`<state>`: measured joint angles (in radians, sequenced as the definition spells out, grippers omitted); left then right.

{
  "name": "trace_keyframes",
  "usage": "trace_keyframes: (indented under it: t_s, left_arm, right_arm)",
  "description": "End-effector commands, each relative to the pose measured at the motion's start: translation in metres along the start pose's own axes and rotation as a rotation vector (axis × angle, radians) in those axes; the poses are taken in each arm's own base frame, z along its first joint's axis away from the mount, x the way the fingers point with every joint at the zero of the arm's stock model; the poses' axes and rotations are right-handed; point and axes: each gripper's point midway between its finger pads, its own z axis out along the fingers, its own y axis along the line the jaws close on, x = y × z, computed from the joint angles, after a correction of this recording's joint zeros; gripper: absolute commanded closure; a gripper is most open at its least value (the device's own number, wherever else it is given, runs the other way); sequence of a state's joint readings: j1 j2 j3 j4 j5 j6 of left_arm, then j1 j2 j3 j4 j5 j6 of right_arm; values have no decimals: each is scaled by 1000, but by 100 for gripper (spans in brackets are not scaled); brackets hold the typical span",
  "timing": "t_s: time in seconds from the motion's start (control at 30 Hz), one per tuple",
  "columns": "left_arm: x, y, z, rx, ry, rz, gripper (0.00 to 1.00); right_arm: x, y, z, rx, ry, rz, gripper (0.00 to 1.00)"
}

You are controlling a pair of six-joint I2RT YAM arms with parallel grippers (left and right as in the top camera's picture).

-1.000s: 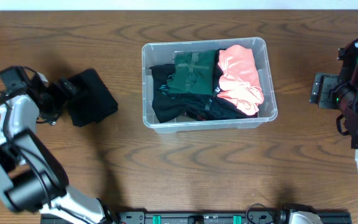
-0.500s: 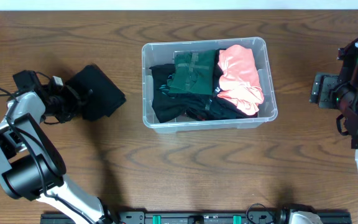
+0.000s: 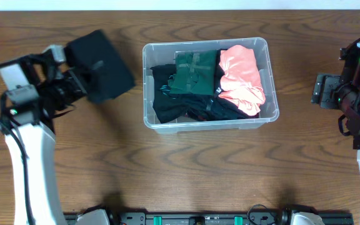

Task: Pack container
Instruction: 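Grasp the black folded garment with the left gripper, then place the black garment into the left side of the bin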

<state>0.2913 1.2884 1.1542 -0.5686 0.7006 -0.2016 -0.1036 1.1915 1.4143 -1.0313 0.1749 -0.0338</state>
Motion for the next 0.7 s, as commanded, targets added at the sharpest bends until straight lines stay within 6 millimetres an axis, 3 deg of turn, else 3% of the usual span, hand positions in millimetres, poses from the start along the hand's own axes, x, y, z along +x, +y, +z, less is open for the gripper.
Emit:
trace_keyframes:
  t_s: [0.0,0.13,0.2,0.47,0.5,0.53,0.57,0.67]
  left_arm:
    - [14,-57,-4,104,15,139,94]
    - [53,-102,14,192,130,226,94]
    - [69,-112,26,209,189,247,94]
    - [100,-85,85,115,346,213,92]
    - [105,-80,90,105,370,200,56]
    - [110,-76,93,94,393,189,9]
    - [114,-71,96,82,415,176,2]
    - [112,-69,91,71,417,167,2]
  right_arm:
    - [1,-2,3,4,8,-4,15]
    - [1,0,3,-8,7,-4,15]
    - [1,2,3,-15,7,-4,15]
    - [1,1,3,-14,7,-4,15]
    - [1,1,3,-14,7,-4,15]
    - [1,1,3,-14,7,-4,15]
    - [1,1,3,-14,7,-4,15]
    - [2,1,3,-14,8,-4,15]
